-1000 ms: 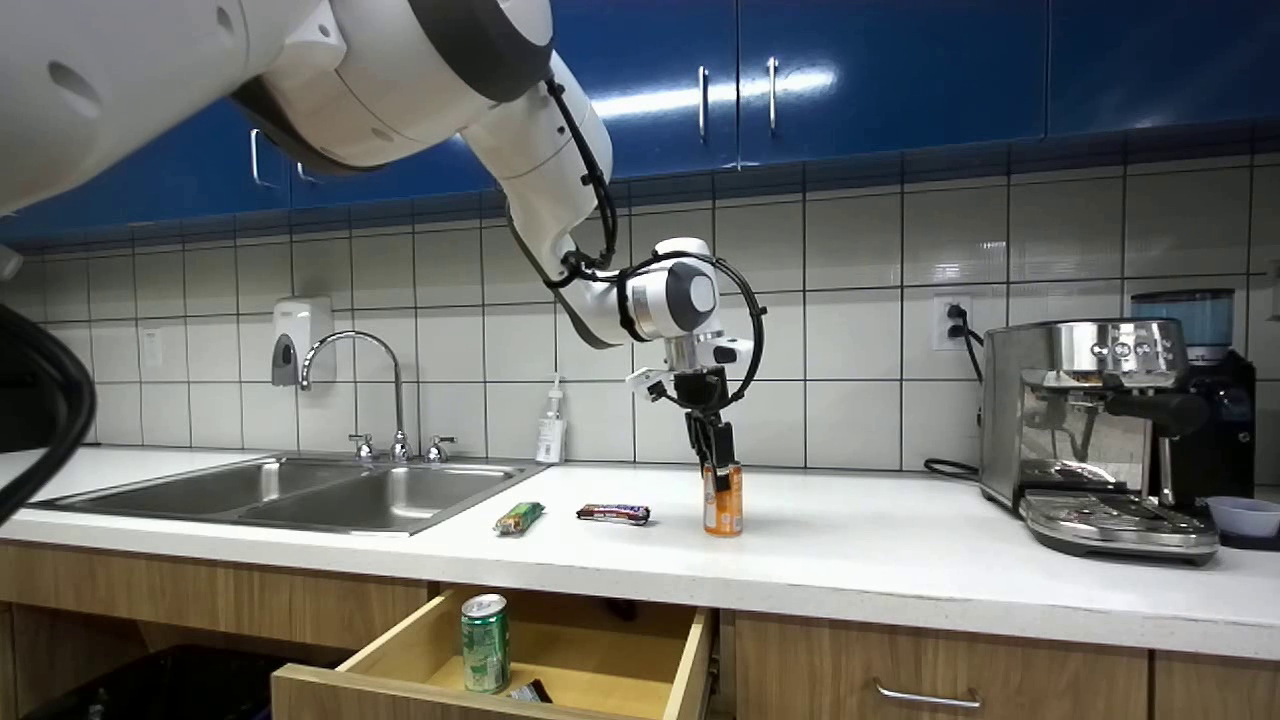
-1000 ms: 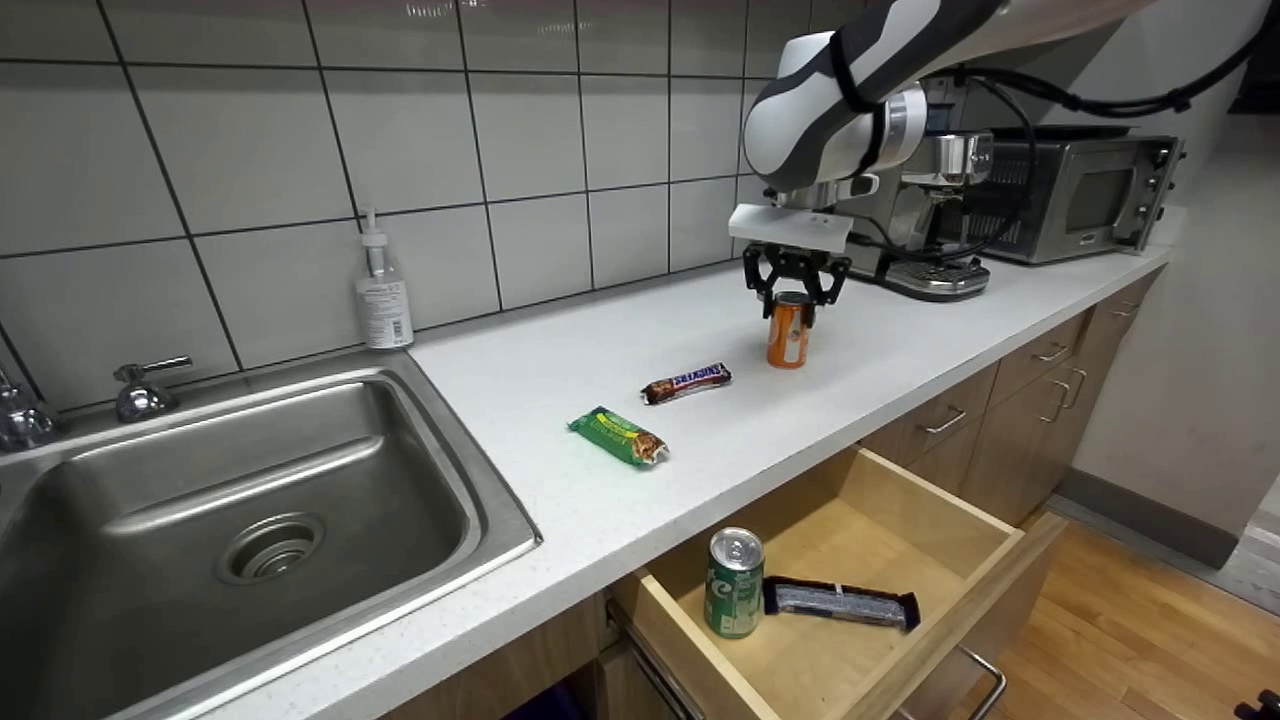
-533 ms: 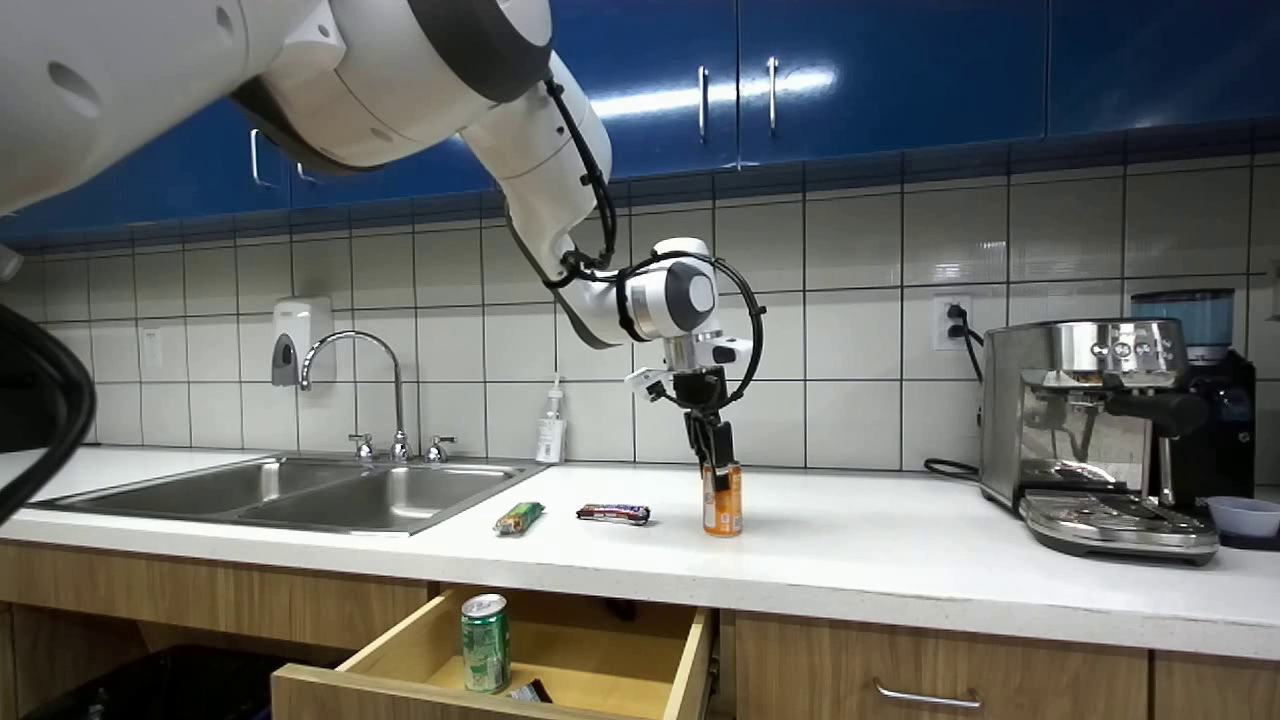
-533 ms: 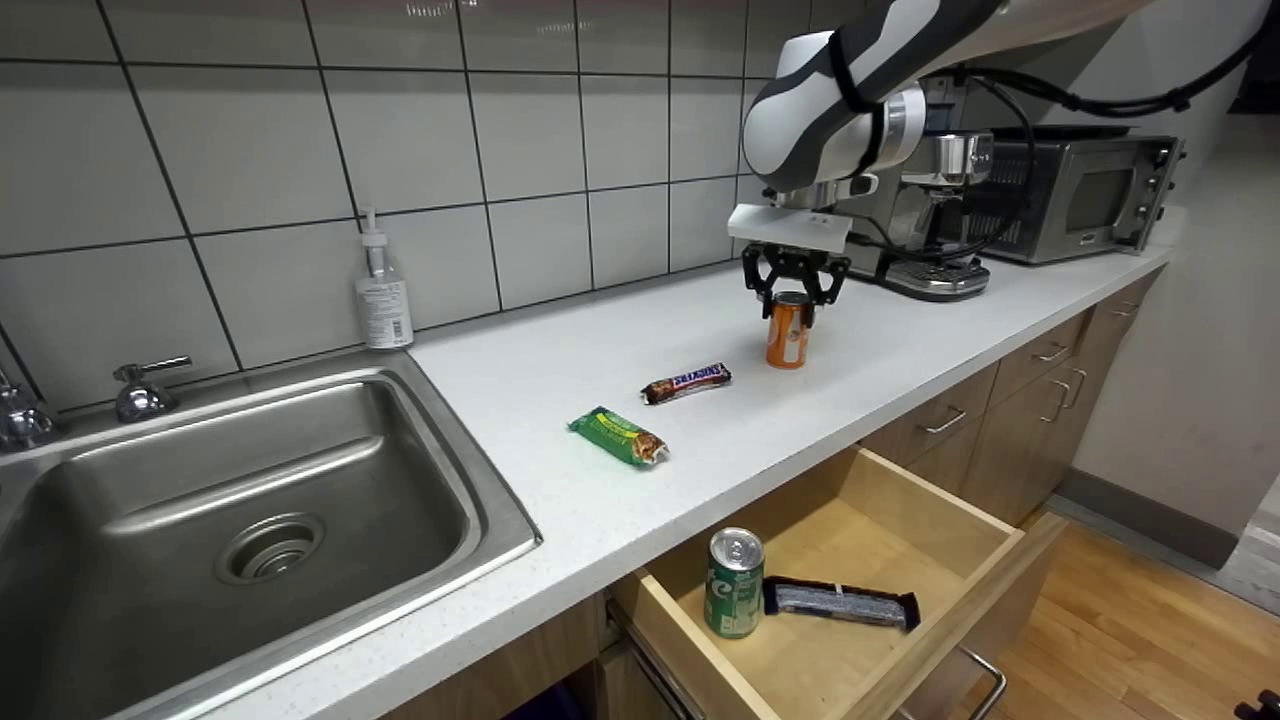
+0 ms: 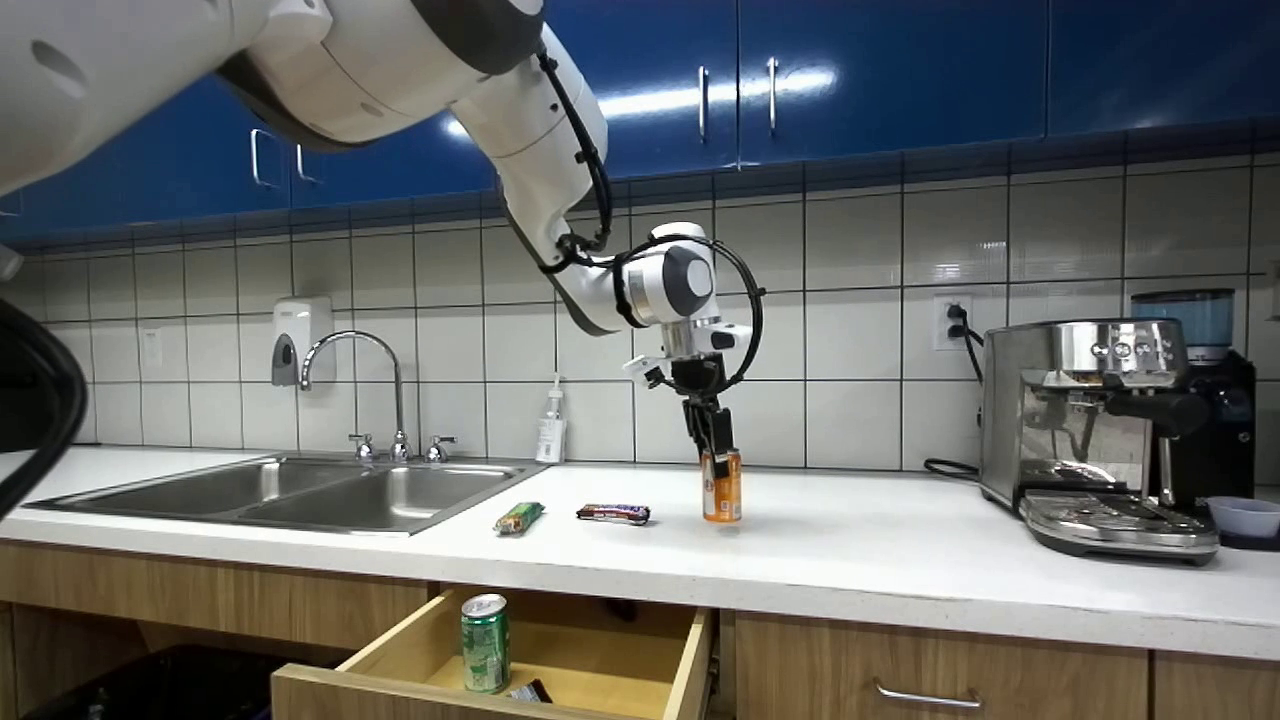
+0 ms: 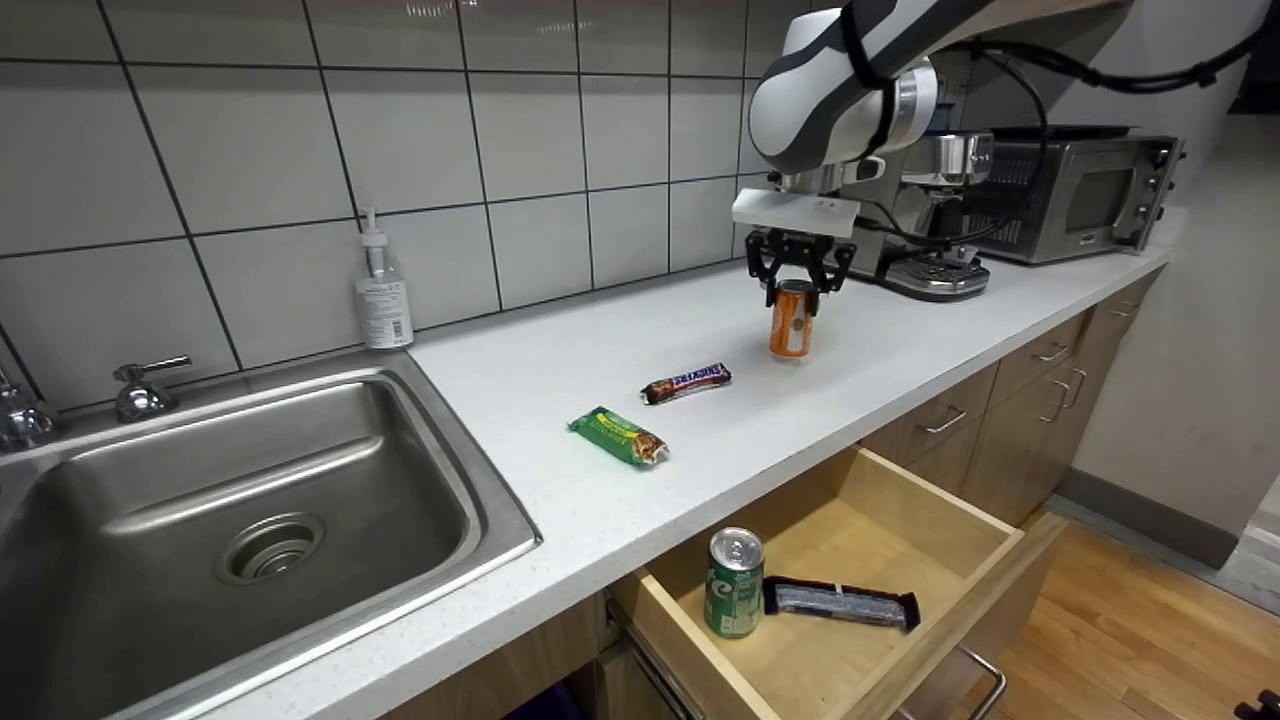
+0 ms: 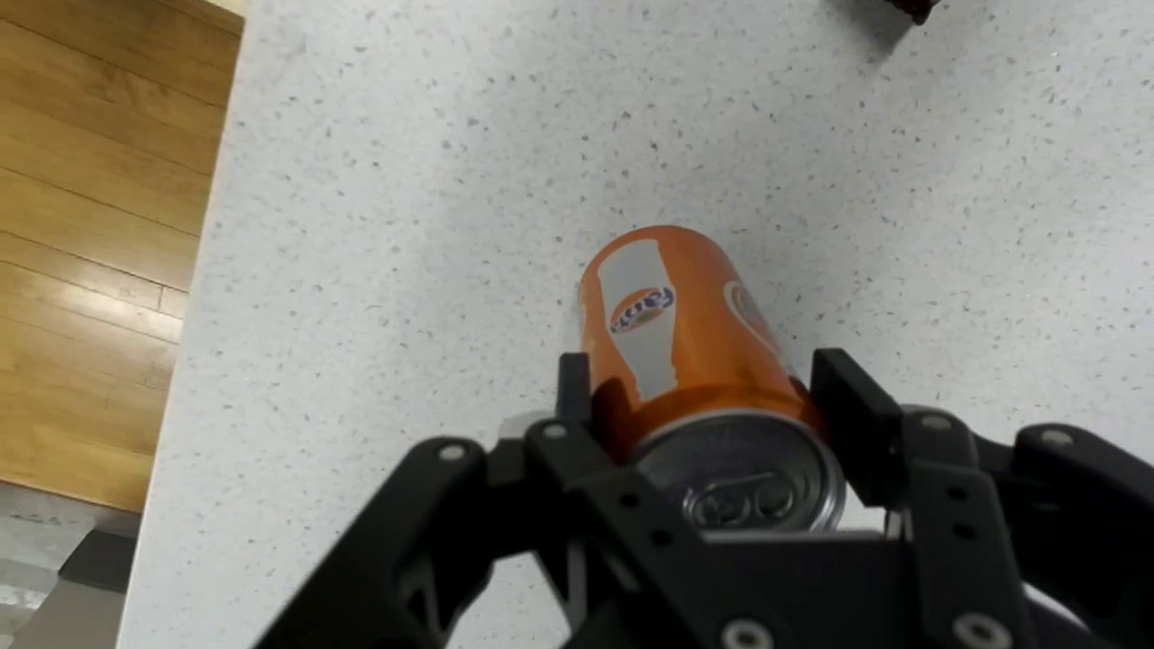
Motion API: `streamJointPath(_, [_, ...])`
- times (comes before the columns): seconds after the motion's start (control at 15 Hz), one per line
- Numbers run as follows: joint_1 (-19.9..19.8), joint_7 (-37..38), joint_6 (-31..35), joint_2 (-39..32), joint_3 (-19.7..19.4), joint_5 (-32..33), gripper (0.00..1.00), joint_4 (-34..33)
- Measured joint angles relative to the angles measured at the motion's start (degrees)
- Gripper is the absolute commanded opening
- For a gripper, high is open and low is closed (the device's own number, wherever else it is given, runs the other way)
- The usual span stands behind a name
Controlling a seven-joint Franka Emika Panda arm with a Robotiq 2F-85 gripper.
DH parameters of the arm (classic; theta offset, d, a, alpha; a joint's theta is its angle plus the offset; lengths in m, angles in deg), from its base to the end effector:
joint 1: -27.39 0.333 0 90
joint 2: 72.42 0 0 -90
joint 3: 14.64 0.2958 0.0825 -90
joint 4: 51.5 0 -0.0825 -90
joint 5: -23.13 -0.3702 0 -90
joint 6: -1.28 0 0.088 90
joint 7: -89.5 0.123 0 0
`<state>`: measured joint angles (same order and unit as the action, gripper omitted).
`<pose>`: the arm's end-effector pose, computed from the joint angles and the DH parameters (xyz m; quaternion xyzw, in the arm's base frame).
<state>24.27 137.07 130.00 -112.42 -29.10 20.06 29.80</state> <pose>0.6930 -0.1822 0.2858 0.8492 -0.5197 0.0872 0.0348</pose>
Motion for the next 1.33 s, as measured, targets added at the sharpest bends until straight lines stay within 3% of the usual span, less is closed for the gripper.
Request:
streamJointPath(0.53, [0.26, -1.88, 0.0, 6.14, 0.29, 1.22, 0.38, 7.46])
streamJointPath(1.33, [2.0, -7.74, 0.71, 21.08, 1.64, 3.25, 0.38, 27.01])
